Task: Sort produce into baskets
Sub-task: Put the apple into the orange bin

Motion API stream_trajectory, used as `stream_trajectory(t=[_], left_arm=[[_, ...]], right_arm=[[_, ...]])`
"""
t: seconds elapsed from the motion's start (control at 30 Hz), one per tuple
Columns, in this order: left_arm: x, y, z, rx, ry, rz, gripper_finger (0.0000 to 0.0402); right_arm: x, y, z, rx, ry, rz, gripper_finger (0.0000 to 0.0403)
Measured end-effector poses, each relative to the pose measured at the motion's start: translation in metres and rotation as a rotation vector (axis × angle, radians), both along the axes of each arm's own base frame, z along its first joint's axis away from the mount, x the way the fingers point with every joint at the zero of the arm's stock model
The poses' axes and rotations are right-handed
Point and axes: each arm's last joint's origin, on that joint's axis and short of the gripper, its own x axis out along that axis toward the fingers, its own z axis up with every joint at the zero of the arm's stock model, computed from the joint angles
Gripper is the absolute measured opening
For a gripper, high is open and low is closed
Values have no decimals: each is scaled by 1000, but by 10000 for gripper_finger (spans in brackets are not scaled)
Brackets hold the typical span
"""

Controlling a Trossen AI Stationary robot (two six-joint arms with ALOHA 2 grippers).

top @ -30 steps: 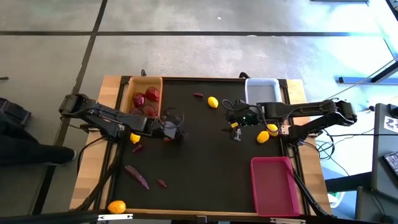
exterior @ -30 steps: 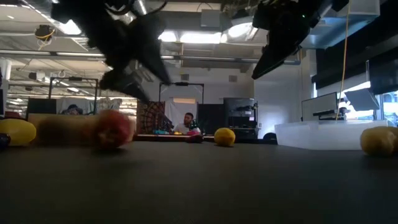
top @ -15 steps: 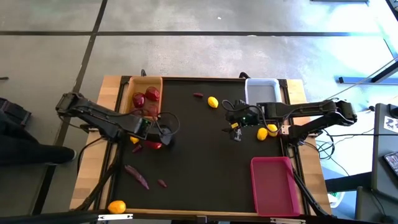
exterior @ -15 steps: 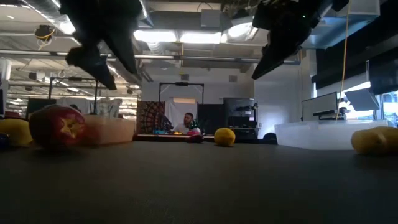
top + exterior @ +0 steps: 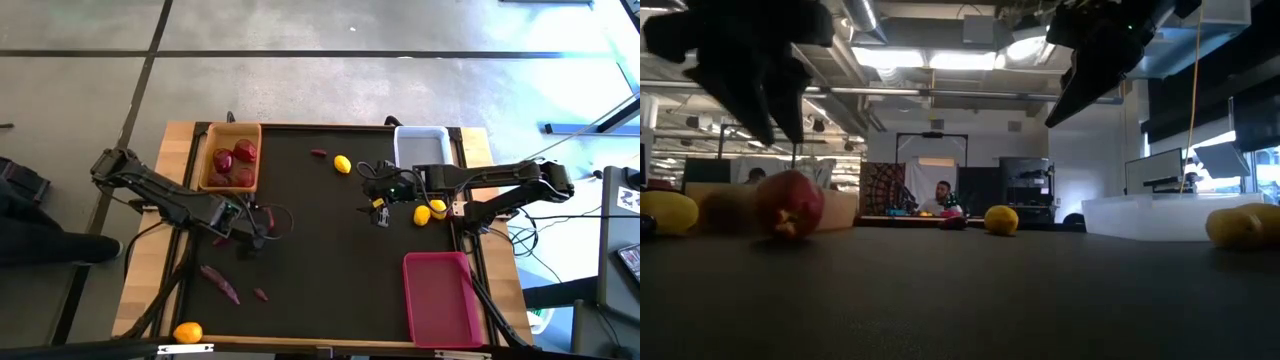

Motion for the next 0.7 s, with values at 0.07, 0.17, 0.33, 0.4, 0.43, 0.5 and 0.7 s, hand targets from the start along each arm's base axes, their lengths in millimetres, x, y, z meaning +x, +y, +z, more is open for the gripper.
stream_trajectory(t=[0.07, 0.17, 0.33, 0.4, 0.43, 0.5, 0.7], left_arm=[[-1, 3, -3, 25, 31, -48, 347], [0, 7, -8, 47, 53, -80, 347], [7, 11, -19, 93, 102, -166, 347], [13, 11, -22, 121, 94, -210, 347], [16, 12, -23, 133, 87, -237, 347], [21, 13, -24, 156, 82, -291, 347], [31, 21, -28, 236, 87, -355, 347]], right_arm=[[0, 0, 0, -4, 1, 5, 324], [0, 0, 0, -11, 3, 13, 324], [0, 0, 0, -12, -3, 13, 324], [1, 0, 1, -12, -6, 13, 324], [1, 0, 1, -12, -6, 14, 324], [1, 0, 1, -12, -6, 14, 324], [1, 0, 1, -12, -5, 14, 324]])
